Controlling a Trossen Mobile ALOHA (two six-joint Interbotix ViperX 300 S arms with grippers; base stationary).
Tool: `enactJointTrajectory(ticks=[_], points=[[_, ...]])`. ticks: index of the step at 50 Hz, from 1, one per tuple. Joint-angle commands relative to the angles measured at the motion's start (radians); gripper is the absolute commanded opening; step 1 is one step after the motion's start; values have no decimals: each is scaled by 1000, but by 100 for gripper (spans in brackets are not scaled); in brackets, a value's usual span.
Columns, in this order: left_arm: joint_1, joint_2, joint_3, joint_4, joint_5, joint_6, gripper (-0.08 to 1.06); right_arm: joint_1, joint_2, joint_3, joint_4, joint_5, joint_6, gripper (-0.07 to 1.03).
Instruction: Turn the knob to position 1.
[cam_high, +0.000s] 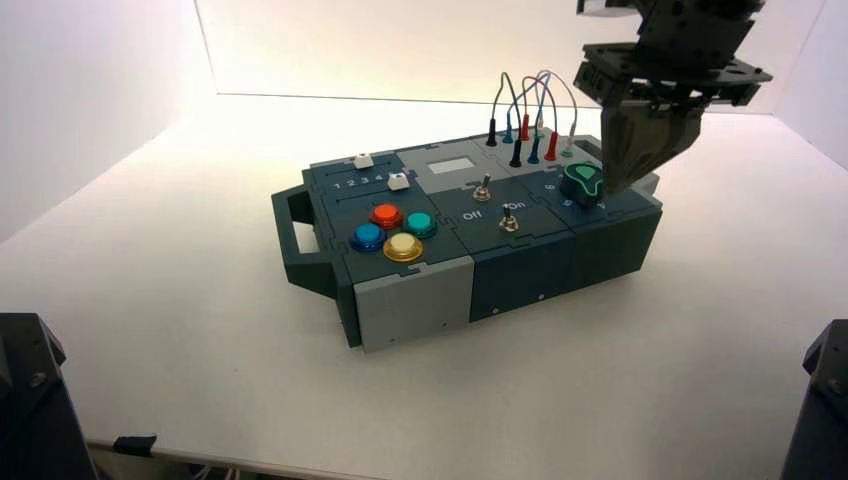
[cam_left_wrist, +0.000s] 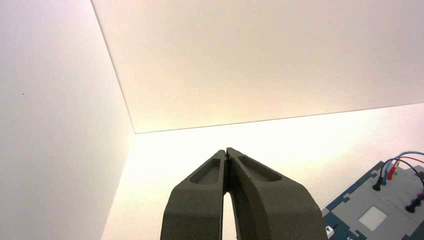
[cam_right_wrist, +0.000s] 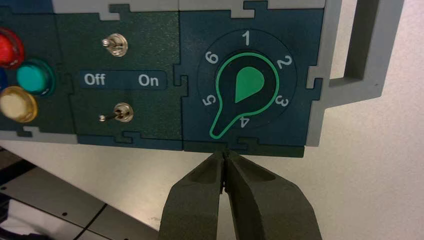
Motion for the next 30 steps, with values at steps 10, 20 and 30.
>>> enactJointTrajectory(ticks=[10,20,30], points=[[-3,8,-28,-2,-11,2,-3,2,25,-35,-3,-12,-2,-2],[-3,6,-29,-2,-12,2,-3,2,37,-57,-5,-12,-3,-2],[-3,6,-29,-2,-12,2,-3,2,64,-75,-5,-12,-2,-2]])
